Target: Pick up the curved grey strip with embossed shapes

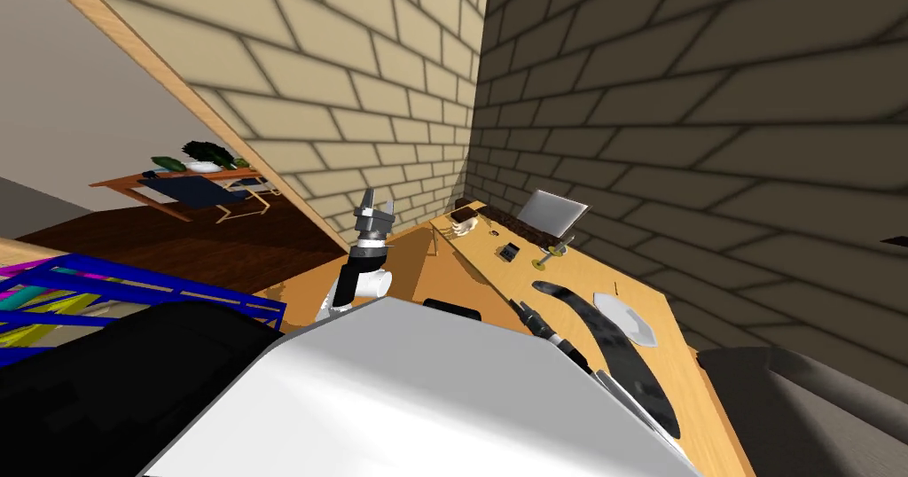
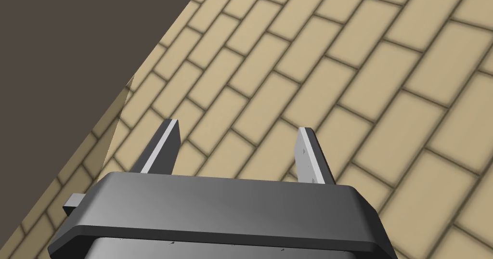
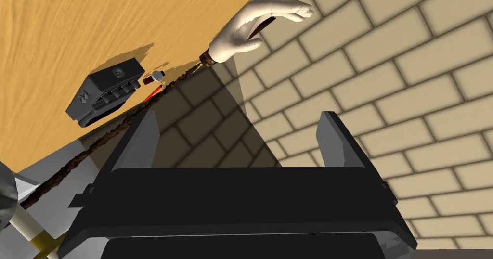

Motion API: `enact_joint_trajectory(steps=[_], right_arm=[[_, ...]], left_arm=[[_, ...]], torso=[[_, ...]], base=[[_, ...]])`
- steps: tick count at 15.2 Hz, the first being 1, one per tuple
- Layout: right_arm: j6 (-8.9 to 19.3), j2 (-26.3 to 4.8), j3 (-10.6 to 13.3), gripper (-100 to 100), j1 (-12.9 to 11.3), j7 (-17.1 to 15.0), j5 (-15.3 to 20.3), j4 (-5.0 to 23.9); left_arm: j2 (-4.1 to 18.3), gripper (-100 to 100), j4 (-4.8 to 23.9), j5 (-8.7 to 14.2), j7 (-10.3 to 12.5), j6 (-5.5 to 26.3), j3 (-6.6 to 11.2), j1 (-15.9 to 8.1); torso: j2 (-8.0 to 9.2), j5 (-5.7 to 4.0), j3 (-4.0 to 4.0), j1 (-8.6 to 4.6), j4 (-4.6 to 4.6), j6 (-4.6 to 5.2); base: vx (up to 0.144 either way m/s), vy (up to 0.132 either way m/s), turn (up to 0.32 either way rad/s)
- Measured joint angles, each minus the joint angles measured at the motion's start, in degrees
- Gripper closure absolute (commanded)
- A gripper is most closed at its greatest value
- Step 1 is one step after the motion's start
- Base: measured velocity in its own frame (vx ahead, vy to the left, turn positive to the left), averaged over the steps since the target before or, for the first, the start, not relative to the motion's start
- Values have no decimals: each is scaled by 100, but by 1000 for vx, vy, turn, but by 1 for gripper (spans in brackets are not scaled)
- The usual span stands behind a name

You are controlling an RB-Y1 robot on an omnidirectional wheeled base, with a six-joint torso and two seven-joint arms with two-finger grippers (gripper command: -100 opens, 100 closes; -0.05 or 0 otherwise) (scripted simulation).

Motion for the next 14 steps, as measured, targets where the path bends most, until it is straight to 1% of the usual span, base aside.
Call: enact_joint_trajectory(steps=[1, 3, 4, 6, 8, 9, 10, 11, 12, 13, 14], right_arm=[[-16, -20, 4, -100, -4, 8, 7, 107], [-23, -175, 102, -100, -77, 35, 102, 441], [19, -245, 167, -100, -64, 72, 178, 567], [7, -365, 226, -100, -68, 147, 254, 895], [-78, -529, 300, -100, -128, 178, 340, 1361], [-55, -627, 311, -100, -85, 169, 357, 1380], [-39, -761, 339, -100, -52, 161, 395, 1485], [-46, -872, 356, -100, -19, 171, 427, 1618], [-29, -954, 441, -100, -85, 184, 506, 1797], [9, -1119, 471, -100, -34, 162, 541, 1833], [20, -1167, 469, -100, 10, 174, 557, 1914]], left_arm=[[0, 0, 0, 0, 0, 0, 0, 0], [0, 0, 0, 0, 0, 0, 0, -1], [0, 0, 0, 0, 0, 0, -1, -1], [0, 0, 0, 0, 0, 0, 0, 0], [0, 0, 0, 0, 0, 0, 0, 0], [0, 0, 0, 0, 0, 0, 0, 0], [0, 0, 0, 0, 0, 0, 0, -1], [0, 0, 0, 0, 0, 0, 0, 0], [0, 0, 0, 0, 0, 0, 0, -1], [0, 0, 0, 0, 0, 0, 0, 0], [0, 0, 0, 0, 0, 0, 0, 0]], torso=[[3, -1, 1, -3, 1, 1], [0, 0, 0, 1, 1, -4], [-3, 0, -1, 6, 0, -6], [-3, 2, -2, 5, 0, 0], [-5, 2, -3, 6, -1, -2], [-2, 2, -1, 4, 0, 0], [-2, 2, -1, 4, 0, -4], [-2, 2, -1, 4, 0, -2], [-5, 1, -3, 6, 0, -7], [-5, 4, -3, 6, -1, -3], [-2, 1, -1, 3, 0, 1]], base=[[17, 33, 149], [28, 48, 261], [37, 53, 217], [33, 43, 117], [30, 40, 139], [28, 41, 189], [33, 38, 187], [37, 46, 249], [36, 44, 220], [29, 23, 72], [17, 10, -16]])
